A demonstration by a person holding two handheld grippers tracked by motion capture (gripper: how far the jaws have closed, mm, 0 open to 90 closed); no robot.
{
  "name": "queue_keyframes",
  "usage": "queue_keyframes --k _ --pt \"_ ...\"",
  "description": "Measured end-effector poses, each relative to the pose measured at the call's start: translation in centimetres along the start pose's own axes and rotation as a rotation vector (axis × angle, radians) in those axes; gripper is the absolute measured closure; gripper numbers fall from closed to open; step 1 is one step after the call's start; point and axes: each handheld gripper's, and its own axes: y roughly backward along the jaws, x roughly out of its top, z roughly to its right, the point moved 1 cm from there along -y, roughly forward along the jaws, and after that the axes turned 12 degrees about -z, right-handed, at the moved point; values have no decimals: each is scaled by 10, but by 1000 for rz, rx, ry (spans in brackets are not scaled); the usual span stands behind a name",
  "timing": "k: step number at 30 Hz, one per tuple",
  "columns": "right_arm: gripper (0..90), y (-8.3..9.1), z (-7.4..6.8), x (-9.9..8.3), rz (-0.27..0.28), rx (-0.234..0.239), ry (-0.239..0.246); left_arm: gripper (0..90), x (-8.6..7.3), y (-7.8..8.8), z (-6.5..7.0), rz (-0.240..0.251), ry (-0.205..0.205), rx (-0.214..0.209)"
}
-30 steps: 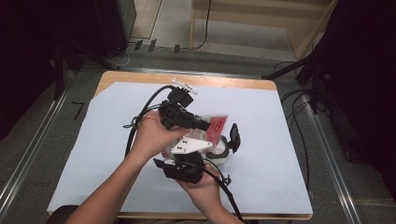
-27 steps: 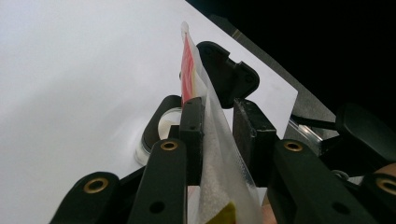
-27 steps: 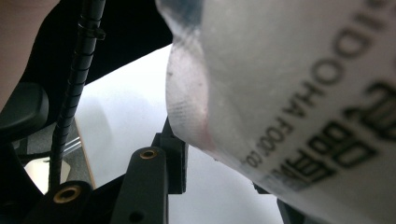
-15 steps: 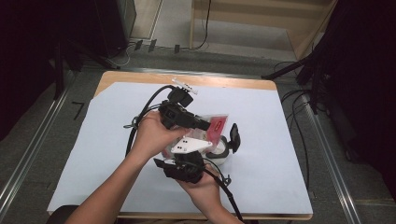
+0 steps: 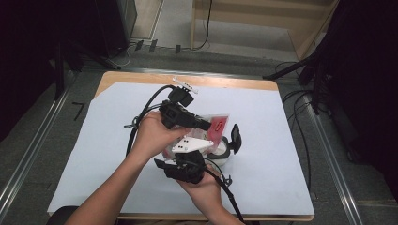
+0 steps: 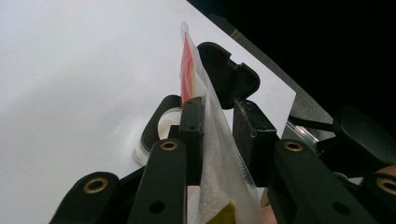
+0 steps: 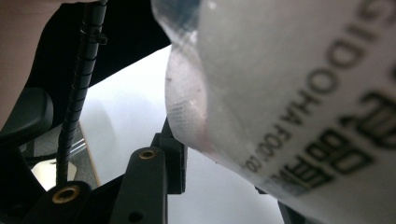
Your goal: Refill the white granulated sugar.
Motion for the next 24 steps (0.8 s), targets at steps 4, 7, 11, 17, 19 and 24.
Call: queue_keyframes --k 4,7,11,17,19,24 --pt "638 0 0 0 -2 1 2 744 0 0 0 4 7 -7" --pt "637 0 0 0 -3 -1 2 743 0 0 -1 -5 -1 -3" --pt "635 -1 0 0 -1 -3 6 744 -1 0 -1 -6 -2 -3" --pt "622 -2 -1 -1 5 -9 12 748 -1 -1 2 5 -19 9" --pt "622 -2 -1 -3 14 -26 35 753 -1 0 3 2 -27 13" --pt "618 -4 -2 -6 31 -36 57 753 -3 0 5 -8 -28 14"
